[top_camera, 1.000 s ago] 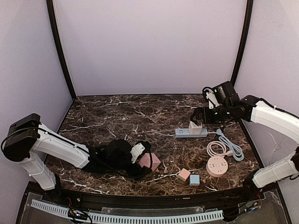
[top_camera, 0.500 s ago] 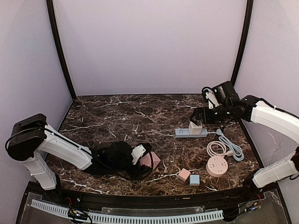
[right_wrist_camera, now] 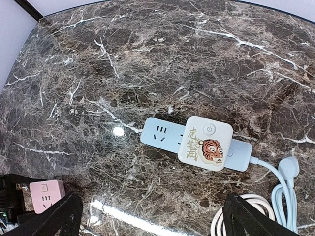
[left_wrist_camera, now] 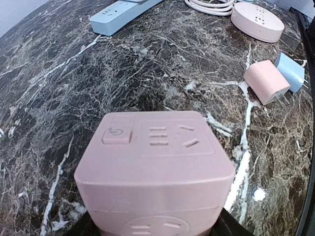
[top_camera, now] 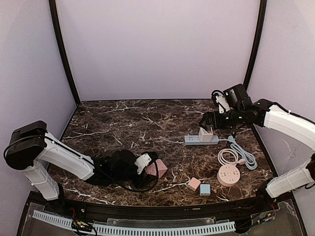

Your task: Insert the plug

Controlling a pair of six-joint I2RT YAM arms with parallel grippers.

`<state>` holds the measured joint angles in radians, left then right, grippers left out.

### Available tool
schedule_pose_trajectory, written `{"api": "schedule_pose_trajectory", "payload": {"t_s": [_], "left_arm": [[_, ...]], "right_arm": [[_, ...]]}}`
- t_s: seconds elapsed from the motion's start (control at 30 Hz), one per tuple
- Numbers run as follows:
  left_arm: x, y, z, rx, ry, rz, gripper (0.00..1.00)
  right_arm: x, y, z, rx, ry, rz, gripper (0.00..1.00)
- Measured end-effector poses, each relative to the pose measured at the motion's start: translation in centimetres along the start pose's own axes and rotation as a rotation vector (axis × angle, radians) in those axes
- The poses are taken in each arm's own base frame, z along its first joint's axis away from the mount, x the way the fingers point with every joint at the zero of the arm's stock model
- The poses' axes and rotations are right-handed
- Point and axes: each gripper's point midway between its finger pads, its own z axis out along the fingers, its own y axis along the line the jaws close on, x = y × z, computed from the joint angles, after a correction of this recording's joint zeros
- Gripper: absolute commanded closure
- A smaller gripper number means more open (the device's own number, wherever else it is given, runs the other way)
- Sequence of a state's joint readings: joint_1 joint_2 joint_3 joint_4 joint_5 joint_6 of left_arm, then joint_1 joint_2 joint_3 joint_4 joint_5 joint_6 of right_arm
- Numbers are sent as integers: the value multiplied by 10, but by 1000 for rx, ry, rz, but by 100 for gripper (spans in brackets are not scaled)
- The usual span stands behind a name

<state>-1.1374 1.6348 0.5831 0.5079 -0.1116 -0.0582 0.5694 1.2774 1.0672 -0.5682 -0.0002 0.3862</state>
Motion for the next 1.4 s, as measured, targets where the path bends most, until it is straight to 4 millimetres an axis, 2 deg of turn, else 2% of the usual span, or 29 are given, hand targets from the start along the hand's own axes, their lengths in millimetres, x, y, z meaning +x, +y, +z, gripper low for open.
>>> {"api": "schedule_pose_trajectory", "payload": {"t_s": [0.37, 0.67, 0.9, 1.4], "left_arm": [[-25, -1, -13, 4, -73, 93, 55], [-65, 2, -22, -30, -184, 233, 58], [-86, 7, -9, -74, -209, 342, 61], [-94, 25, 14, -83, -199, 424, 62]], "right_arm": [[2, 24, -1, -133, 37, -18, 2], [22, 57, 4, -315, 144, -28, 1], [33, 79, -3, -421, 196, -40, 1], [50, 93, -7, -458, 261, -34, 1]]}}
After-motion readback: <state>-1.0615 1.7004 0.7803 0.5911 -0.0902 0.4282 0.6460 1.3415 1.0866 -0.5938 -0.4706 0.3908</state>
